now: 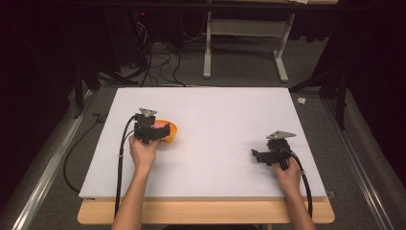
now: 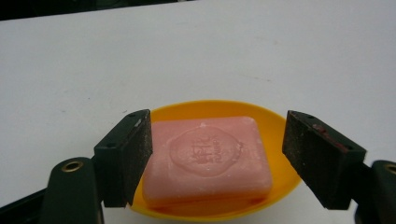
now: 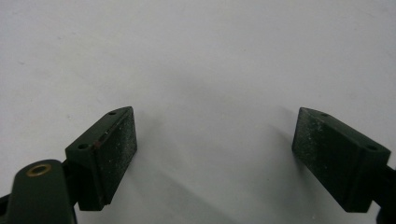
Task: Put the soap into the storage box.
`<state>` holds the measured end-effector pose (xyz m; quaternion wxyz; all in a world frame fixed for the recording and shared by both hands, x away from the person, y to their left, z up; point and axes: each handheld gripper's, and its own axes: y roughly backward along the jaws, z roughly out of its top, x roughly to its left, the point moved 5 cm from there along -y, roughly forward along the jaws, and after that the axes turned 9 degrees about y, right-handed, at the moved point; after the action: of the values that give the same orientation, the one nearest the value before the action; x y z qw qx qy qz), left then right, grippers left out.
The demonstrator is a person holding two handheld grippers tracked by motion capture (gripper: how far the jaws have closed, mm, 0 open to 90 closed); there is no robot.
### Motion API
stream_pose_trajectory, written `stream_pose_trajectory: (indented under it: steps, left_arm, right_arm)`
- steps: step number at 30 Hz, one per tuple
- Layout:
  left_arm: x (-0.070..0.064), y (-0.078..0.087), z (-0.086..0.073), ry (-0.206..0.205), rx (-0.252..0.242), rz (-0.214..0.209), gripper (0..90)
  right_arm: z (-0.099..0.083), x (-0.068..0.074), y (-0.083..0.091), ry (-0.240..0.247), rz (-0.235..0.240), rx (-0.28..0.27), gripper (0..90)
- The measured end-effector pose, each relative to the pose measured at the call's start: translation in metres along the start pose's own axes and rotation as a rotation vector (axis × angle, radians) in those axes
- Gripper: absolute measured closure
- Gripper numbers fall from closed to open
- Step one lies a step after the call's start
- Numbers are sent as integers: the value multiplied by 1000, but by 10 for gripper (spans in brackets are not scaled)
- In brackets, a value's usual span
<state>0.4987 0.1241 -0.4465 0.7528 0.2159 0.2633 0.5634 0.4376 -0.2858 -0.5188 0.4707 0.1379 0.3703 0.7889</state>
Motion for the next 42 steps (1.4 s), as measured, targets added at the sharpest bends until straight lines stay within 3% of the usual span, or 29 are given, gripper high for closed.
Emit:
stream_pose_trajectory:
  steps: [18,25,32,42]
  left_arm:
    - [-18,33,-9,-69,-54,-107,239]
    - [-32,42,-18,-115,-59,-152,235]
    - [-42,43,-30,-137,-44,-183,233]
    - [-51,41,-49,-139,-33,-227,231]
  right_arm:
    - [0,0,0,0,1,0,146]
    - [0,0,0,0,0,0,146]
    - [0,0,0,-1,-1,-1,146]
    - [0,0,0,-1,-1,0,146]
